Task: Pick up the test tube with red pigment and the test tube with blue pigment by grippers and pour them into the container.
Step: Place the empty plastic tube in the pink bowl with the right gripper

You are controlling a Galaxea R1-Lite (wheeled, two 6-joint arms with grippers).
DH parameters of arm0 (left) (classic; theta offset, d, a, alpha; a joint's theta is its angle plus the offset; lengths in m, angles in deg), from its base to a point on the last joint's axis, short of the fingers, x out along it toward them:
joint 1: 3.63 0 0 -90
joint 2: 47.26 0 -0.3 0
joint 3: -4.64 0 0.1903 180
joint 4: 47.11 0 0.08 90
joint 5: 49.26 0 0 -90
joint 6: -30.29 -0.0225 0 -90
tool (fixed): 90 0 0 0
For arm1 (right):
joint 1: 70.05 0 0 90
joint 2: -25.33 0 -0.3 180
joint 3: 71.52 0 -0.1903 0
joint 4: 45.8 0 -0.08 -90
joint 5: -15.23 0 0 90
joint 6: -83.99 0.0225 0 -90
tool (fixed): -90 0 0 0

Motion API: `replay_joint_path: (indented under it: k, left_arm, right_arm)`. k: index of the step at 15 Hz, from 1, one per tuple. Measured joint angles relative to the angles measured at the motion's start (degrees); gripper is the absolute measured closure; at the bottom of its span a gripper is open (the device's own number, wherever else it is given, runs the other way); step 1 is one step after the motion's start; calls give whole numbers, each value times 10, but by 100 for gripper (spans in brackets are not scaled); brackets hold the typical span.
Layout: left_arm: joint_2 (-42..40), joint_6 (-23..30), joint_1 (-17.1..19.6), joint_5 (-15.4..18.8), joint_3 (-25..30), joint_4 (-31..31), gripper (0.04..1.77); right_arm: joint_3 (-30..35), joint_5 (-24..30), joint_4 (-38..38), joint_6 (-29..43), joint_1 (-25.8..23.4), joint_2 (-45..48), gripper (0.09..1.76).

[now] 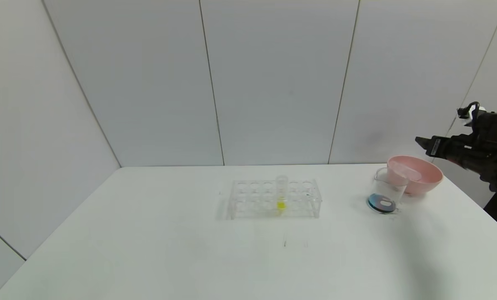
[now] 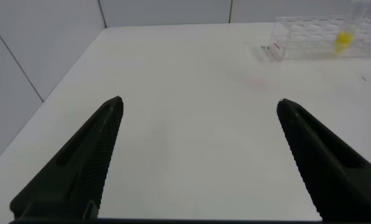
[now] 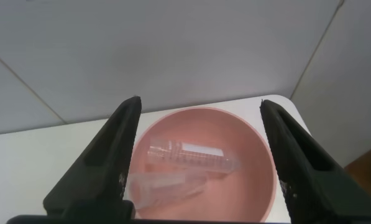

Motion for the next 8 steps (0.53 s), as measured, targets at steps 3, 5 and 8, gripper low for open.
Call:
replay_joint_path:
  k: [3,5,8]
  left_arm:
    - [0,0,0,0,0,0,5]
    - [0,0,0,0,0,0,5]
    - [0,0,0,0,0,0,5]
  right_arm:
    - [11,-6,7,1,42,21,36]
    - [27,-33,2,2,83,40,31]
    - [74,-45,-1,4,130,90,26]
